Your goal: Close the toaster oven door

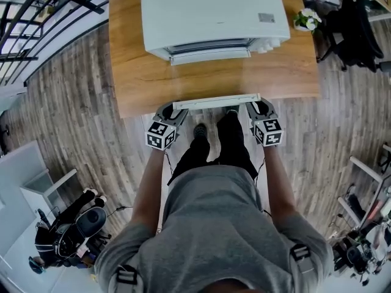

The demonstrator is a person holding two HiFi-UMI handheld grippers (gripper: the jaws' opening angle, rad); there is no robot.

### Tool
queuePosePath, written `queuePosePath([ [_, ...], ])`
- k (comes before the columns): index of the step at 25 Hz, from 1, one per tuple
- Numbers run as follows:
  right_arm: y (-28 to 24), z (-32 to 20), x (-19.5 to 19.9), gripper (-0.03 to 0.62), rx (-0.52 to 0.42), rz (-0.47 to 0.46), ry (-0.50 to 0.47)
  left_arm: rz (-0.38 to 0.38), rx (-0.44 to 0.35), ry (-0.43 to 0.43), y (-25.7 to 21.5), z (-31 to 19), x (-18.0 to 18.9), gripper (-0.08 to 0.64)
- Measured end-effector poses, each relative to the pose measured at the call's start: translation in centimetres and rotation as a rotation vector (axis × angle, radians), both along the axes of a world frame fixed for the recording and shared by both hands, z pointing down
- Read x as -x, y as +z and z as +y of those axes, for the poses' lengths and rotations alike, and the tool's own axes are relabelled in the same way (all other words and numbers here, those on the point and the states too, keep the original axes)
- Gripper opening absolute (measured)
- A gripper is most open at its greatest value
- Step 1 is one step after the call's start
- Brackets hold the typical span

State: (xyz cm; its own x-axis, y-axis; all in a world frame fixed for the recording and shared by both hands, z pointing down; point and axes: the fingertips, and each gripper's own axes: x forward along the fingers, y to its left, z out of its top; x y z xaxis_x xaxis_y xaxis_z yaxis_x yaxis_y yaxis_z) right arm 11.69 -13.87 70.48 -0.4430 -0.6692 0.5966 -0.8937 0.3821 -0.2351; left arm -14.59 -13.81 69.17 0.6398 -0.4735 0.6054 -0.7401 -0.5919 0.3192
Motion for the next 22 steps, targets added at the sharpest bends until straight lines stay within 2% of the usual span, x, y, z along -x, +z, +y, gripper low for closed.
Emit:
queuePosePath([
  [13, -2.1, -0.7, 0.1, 0.104, 0.011, -0.026, -0.011, 0.054, 0.002, -0.061, -2.3, -0.6, -0.2, 0.120],
  [22, -3.6, -1.5, 0.0, 0.107, 0.027, -0.052, -0.060, 0.085, 0.002, -0.123, -3.9, -1.4, -0.1, 0.112],
])
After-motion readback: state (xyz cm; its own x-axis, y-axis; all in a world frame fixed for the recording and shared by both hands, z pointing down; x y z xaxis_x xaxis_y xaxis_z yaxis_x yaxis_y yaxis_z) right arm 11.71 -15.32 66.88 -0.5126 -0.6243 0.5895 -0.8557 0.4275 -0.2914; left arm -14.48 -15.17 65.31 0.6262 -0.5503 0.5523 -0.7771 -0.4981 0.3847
